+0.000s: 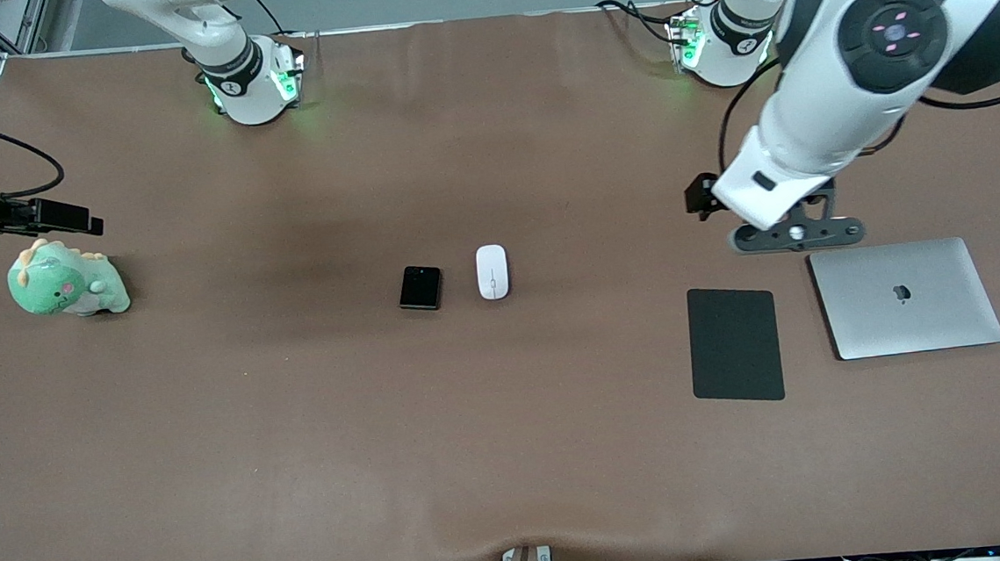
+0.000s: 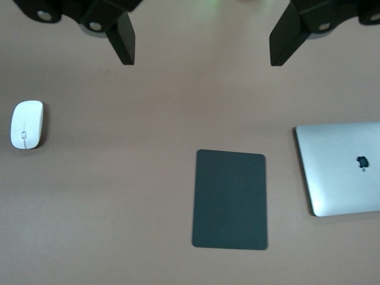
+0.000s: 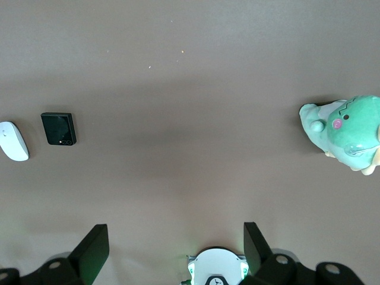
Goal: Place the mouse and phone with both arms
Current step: 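Move the left gripper toward the white mouse while the right gripper reaches out, then lower the left gripper over the mouse while the right gripper nears the phone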
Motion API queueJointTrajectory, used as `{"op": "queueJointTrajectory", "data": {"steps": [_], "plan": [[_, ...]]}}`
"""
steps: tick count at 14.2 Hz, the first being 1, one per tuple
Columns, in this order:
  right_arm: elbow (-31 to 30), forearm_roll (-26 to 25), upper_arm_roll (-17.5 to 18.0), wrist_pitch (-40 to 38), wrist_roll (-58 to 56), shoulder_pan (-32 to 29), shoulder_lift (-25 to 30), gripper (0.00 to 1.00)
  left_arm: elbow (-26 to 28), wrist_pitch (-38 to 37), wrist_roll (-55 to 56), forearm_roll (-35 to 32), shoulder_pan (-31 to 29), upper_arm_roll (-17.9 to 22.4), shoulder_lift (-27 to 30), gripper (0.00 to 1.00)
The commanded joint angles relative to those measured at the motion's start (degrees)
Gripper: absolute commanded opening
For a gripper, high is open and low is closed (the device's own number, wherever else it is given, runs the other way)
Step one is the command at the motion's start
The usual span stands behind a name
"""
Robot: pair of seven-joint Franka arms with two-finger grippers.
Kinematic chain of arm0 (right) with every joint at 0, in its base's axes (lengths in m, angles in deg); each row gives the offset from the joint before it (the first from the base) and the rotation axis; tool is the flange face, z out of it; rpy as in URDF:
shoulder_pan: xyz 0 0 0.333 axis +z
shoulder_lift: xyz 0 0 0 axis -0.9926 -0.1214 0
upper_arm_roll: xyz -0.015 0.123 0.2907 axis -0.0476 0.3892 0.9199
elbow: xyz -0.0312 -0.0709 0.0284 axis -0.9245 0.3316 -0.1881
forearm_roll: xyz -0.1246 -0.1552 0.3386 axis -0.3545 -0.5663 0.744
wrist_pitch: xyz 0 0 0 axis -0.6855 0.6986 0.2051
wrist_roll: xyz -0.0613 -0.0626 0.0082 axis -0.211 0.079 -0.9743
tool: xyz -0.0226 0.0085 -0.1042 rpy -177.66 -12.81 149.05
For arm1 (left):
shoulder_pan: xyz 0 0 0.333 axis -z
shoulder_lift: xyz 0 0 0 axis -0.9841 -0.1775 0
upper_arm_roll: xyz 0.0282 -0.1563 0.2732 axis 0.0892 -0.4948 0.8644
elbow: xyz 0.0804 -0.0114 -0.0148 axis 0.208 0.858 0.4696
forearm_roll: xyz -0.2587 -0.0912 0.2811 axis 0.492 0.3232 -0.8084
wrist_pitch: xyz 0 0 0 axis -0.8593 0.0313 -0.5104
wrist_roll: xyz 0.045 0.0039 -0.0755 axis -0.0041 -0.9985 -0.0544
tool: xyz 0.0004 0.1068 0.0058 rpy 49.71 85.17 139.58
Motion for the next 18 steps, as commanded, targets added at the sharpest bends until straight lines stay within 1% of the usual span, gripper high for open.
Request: {"op": "queueJointTrajectory", "data": {"steps": [1, 4, 8, 11, 13, 15, 18], "plan": [[0.2, 0.7, 0.0, -0.7, 0.8, 0.9, -0.1, 1.0, -1.9, 2.5, 4.9, -0.4, 3.3, 0.1, -3.1, 1.0], [0.1, 0.6, 0.0, -0.7, -0.1, 2.2, -0.3, 1.0, -1.9, 4.4, 7.4, -0.2, 5.8, 0.0, -5.0, 1.0], [-1.3, 0.5, 0.0, -0.5, -0.2, 2.9, -1.0, 1.0, -1.9, 8.8, 12.1, -0.2, 9.2, 0.0, -8.2, 1.0], [-1.6, 0.6, 0.0, -1.2, -0.4, 2.9, -1.7, 1.0, -1.9, 9.7, 15.0, 0.5, 11.6, 0.0, -9.1, 1.0], [-2.4, 0.6, 0.0, -1.2, -2.6, 2.6, -1.8, 1.0, -1.8, 12.6, 16.0, 1.0, 12.0, 0.0, -11.0, 1.0], [-5.1, 0.6, 0.0, -0.5, -4.5, 2.9, -1.8, 1.0, -1.8, 16.1, 18.3, 1.2, 13.8, 0.0, -13.6, 1.0], [-5.4, 0.7, 0.0, 0.1, -3.8, 3.0, -1.8, 1.0, -1.9, 23.7, 23.1, 1.1, 17.1, 0.2, -18.3, 1.0]]}}
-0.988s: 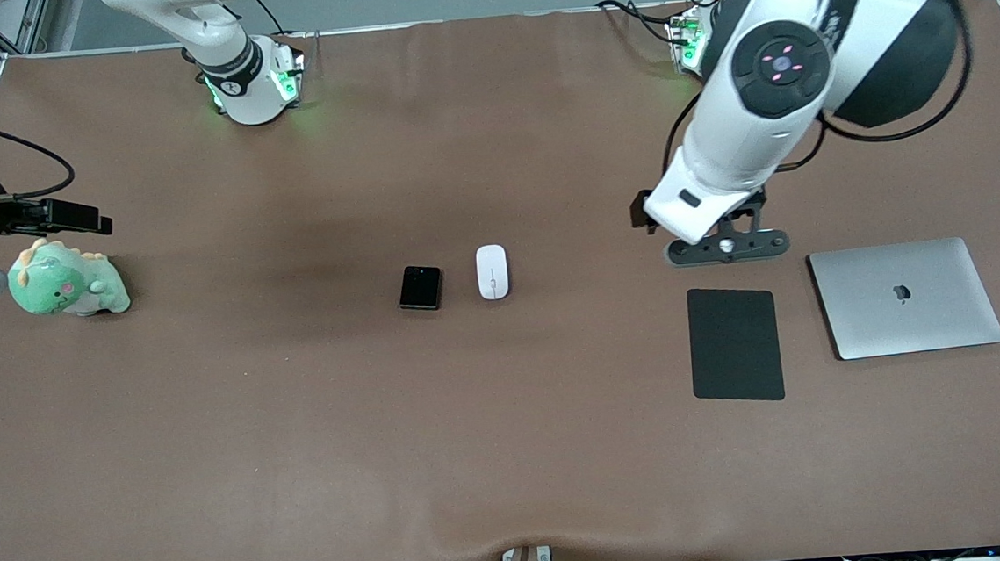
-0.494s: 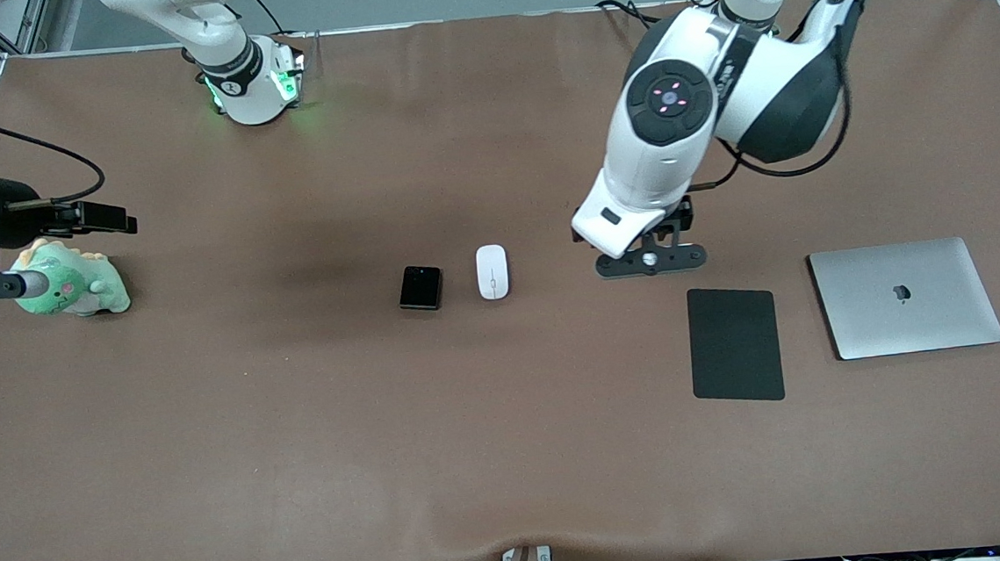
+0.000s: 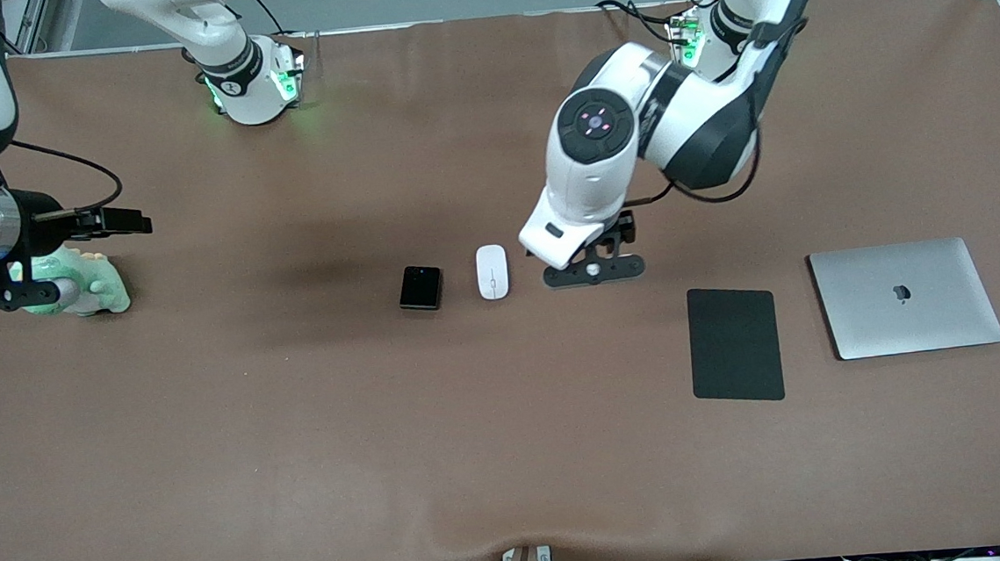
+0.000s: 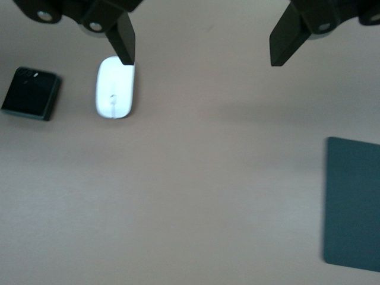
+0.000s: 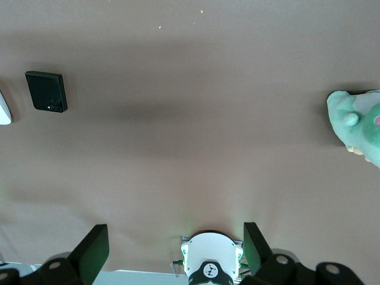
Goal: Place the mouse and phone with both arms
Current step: 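Lower the left gripper over the mouse while the right gripper nears the phone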
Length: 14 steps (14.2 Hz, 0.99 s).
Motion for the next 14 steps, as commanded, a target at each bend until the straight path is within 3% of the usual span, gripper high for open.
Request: {"op": "queueJointTrajectory", "data": {"steps": [1, 4, 8, 14], "plan": [[-0.7, 0.7, 0.0, 0.3, -0.8, 0.0, 0.4, 1.0, -1.6, 5.5, 4.2, 0.5, 2.9, 0.5, -4.6, 1.0], [-2.2, 0.7, 0.0, 1.7, -0.6, 0.1, 0.5, 1.0, -1.6, 7.9, 5.3, 0.6, 4.3, 0.4, -7.2, 1.0], [-9.7, 1.2, 0.0, 9.0, 0.4, 1.0, 2.6, 1.0, -1.5, 11.8, 6.2, 0.7, 5.4, 0.3, -9.9, 1.0], [-16.9, 1.2, -0.1, 17.6, 5.2, 3.4, 3.7, 1.0, -1.3, 11.8, 6.1, 0.8, 7.3, 0.3, -13.6, 1.0]]}}
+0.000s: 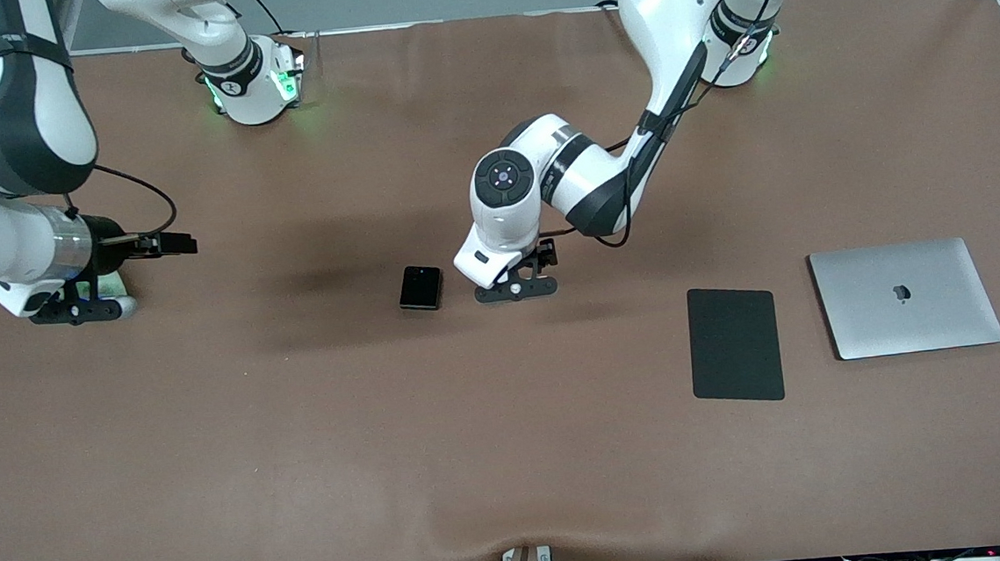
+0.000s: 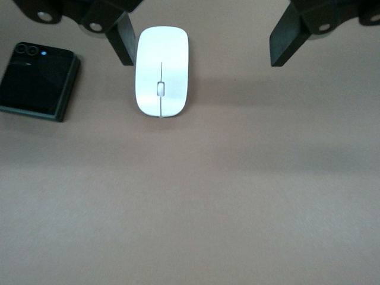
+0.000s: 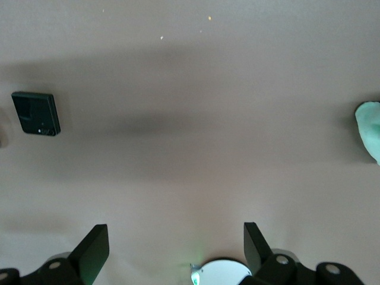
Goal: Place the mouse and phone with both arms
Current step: 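Lower the left gripper over the mouse while the right gripper nears the phone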
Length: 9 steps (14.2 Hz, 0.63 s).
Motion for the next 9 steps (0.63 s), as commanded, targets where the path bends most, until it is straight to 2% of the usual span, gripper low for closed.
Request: {"op": "queueJointTrajectory", "data": {"steps": [1, 5, 9], "plan": [[-6.6, 0.5, -0.2, 5.4, 1.3, 0.9, 3.1, 1.0, -1.1, 0.5, 0.9, 0.8, 1.3, 0.3, -2.4, 1.0], [-10.5, 0.3, -0.2, 9.9, 1.3, 1.1, 3.2, 1.0, -1.1, 3.7, 1.8, 0.8, 2.1, 0.3, -4.9, 1.0], [-11.5, 0.3, -0.2, 11.2, 2.3, 1.9, 3.1, 1.0, -1.1, 5.8, 3.3, 0.8, 2.6, 0.3, -6.1, 1.0]]}}
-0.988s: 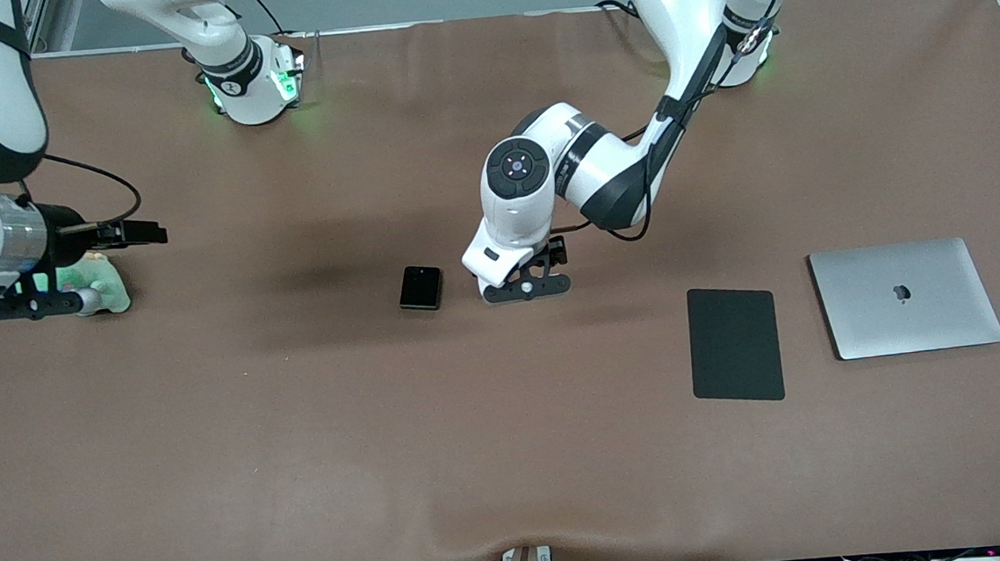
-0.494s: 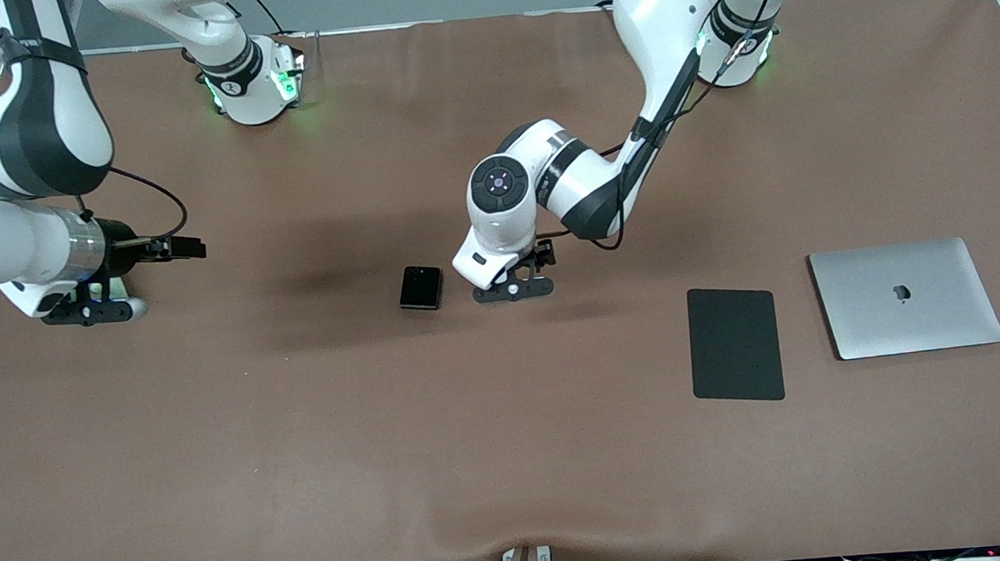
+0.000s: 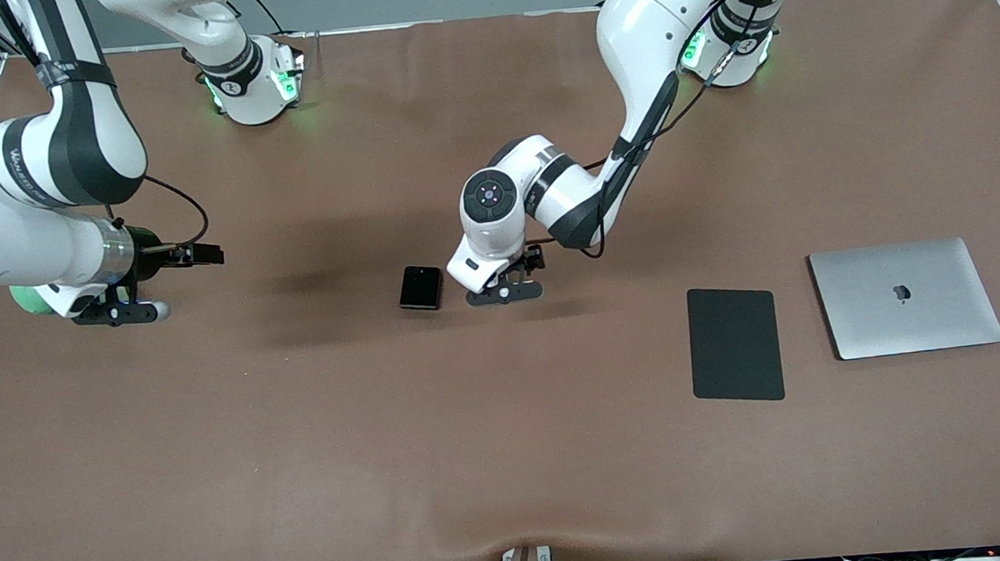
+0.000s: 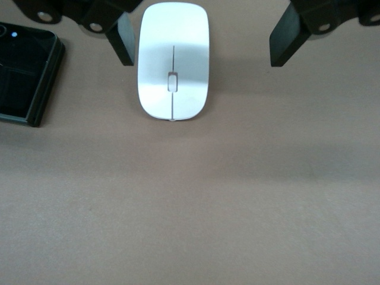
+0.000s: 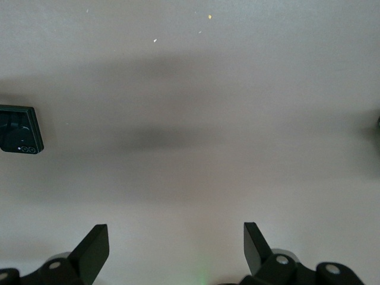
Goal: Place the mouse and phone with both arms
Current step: 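Lower the left gripper over the mouse while the right gripper nears the phone, then close the left gripper on the mouse while the right gripper grasps the phone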
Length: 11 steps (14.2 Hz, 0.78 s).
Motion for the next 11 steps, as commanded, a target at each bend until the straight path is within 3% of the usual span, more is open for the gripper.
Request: {"op": "queueJointTrajectory", "data": {"steps": [1, 11], "plan": [[-3.2, 0.3, -0.2, 2.3, 2.3, 1.5, 2.2, 1.0, -1.1, 1.0, 1.3, 0.8, 0.9, 0.3, -1.2, 1.0], [-9.1, 0.3, -0.1, 12.5, 9.0, 7.9, 1.8, 1.0, -1.1, 5.5, 3.5, 0.6, 2.1, 0.3, -4.4, 1.0]]}}
